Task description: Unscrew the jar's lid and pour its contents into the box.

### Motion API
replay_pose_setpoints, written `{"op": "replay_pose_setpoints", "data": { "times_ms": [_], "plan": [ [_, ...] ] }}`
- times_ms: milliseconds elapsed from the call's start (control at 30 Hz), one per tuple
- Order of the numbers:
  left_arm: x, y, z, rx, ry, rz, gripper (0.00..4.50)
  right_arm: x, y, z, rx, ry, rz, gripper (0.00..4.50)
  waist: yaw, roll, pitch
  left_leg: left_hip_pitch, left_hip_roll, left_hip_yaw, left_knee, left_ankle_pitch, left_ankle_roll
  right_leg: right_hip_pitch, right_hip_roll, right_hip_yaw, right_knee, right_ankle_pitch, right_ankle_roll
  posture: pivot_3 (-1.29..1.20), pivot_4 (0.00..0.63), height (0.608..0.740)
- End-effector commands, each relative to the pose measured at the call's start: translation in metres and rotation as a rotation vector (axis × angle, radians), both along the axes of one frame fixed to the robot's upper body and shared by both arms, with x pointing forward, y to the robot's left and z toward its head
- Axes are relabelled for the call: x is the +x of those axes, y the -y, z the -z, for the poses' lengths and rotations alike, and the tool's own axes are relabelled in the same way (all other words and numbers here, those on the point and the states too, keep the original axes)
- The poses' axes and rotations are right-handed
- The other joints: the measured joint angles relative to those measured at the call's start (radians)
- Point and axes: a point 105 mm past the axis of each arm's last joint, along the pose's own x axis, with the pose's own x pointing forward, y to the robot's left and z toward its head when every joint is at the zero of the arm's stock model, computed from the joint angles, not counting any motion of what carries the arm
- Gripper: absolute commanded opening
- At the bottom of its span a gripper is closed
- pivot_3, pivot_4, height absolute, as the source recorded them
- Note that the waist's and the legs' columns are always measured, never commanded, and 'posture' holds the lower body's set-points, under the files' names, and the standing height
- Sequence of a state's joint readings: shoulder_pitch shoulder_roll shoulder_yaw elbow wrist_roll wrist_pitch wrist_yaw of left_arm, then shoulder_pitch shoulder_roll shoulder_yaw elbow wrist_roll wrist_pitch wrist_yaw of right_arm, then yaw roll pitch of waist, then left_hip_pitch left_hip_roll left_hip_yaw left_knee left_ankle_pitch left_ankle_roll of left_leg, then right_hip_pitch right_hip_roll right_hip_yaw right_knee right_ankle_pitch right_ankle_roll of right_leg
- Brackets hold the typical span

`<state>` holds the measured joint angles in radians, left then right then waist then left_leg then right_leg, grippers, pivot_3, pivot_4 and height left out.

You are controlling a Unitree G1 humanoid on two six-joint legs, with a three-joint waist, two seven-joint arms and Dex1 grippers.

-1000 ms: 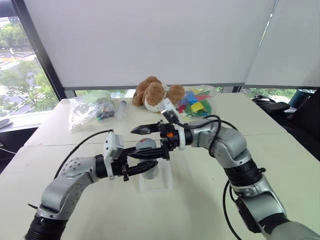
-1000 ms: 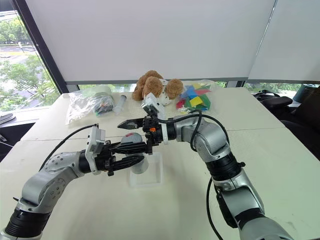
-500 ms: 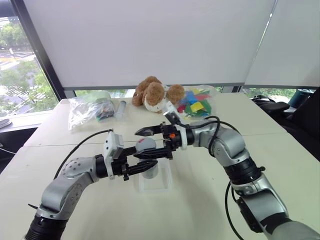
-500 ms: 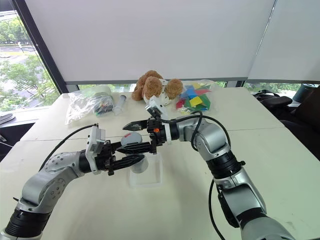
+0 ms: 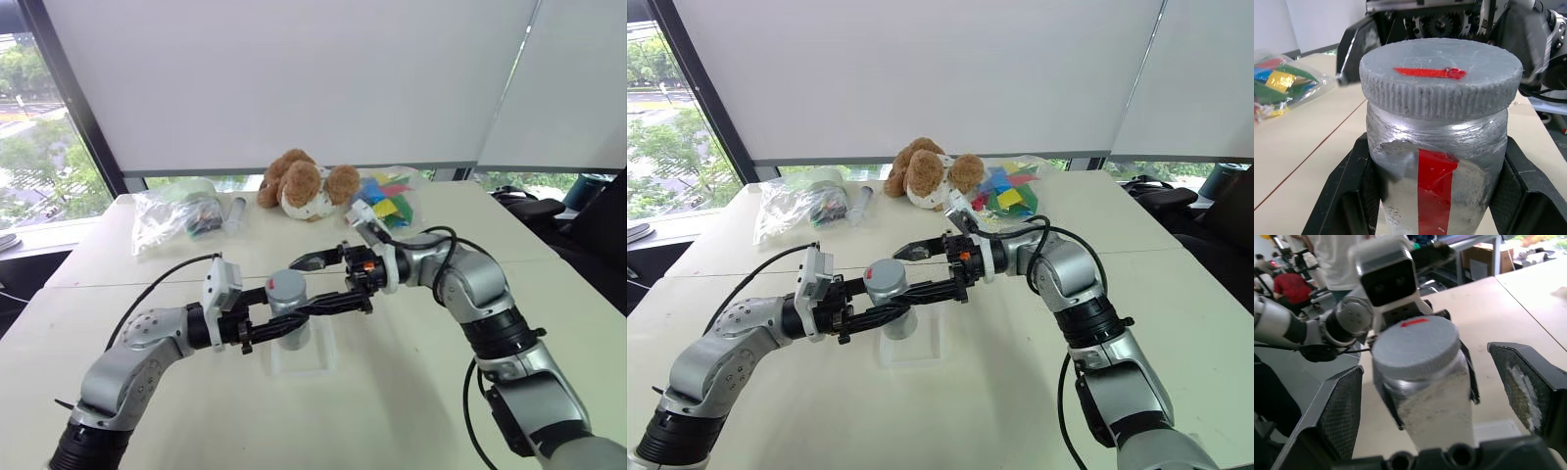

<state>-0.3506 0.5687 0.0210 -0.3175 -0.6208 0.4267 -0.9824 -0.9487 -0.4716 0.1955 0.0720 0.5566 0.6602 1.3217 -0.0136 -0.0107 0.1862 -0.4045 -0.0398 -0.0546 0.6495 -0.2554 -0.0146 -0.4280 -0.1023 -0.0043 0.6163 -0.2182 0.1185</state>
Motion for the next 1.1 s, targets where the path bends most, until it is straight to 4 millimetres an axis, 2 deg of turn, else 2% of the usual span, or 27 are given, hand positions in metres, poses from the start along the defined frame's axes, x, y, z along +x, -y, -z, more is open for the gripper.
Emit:
{"op": "replay_pose_setpoints", "data": {
  "times_ms": [33,467,633,733,833,933,1000,1100],
  "plan": [
    [-0.004,0.000,-0.012,0.000,0.061,0.013,2.18,-0.004,-0.002,-0.018,0.058,0.072,-0.012,4.44,0.000,0.000,0.000,0.000,0.000,0.000,0.000,0.000,0.000,0.000,0.000,0.000,0.000,0.000,0.000,0.00,0.150,0.740],
    [-0.005,0.001,-0.011,0.003,0.057,0.014,2.18,-0.009,-0.025,-0.016,0.054,0.099,-0.044,4.44,0.000,0.000,0.000,0.000,0.000,0.000,0.000,0.000,0.000,0.000,0.000,0.000,0.000,0.000,0.000,0.00,0.150,0.740],
    [-0.005,0.000,-0.011,0.001,0.052,0.011,2.18,-0.012,-0.027,-0.016,0.072,0.093,-0.066,2.26,0.000,0.000,0.000,0.000,0.000,0.000,0.000,0.000,0.000,0.000,0.000,0.000,0.000,0.000,0.000,0.00,0.150,0.740],
    [-0.006,-0.001,-0.009,0.003,0.048,0.009,2.18,-0.019,-0.023,-0.031,0.179,0.025,-0.107,2.26,0.000,0.000,0.000,0.000,0.000,0.000,0.000,0.000,0.000,0.000,0.000,0.000,0.000,0.000,0.000,0.00,0.150,0.740],
    [-0.007,-0.003,-0.008,0.004,0.045,0.005,2.18,-0.022,-0.009,-0.051,0.328,-0.090,-0.120,2.26,0.000,0.000,0.000,0.000,0.001,0.000,0.000,0.000,0.000,0.000,0.000,0.000,0.000,0.000,0.000,0.00,0.150,0.740],
    [-0.007,-0.008,-0.009,0.003,0.050,-0.002,2.18,-0.013,0.022,-0.066,0.458,-0.206,-0.045,2.26,0.005,0.000,0.000,0.000,0.001,-0.001,0.000,0.000,0.000,0.000,-0.001,0.000,0.000,0.000,0.000,0.00,0.150,0.740],
    [-0.007,-0.010,-0.012,-0.004,0.054,-0.010,2.18,-0.005,0.041,-0.063,0.464,-0.216,0.054,2.26,0.008,0.000,0.000,0.000,0.000,-0.002,0.000,0.000,0.000,0.001,-0.001,0.000,-0.001,0.000,0.000,0.00,0.150,0.740],
    [-0.005,-0.014,-0.013,-0.011,0.057,-0.019,2.18,0.020,0.080,-0.043,0.447,-0.100,0.322,2.26,0.009,-0.001,0.000,0.000,0.000,-0.002,0.000,0.000,0.000,0.002,-0.001,0.000,-0.001,0.000,0.000,0.00,0.150,0.740]
  ]
}}
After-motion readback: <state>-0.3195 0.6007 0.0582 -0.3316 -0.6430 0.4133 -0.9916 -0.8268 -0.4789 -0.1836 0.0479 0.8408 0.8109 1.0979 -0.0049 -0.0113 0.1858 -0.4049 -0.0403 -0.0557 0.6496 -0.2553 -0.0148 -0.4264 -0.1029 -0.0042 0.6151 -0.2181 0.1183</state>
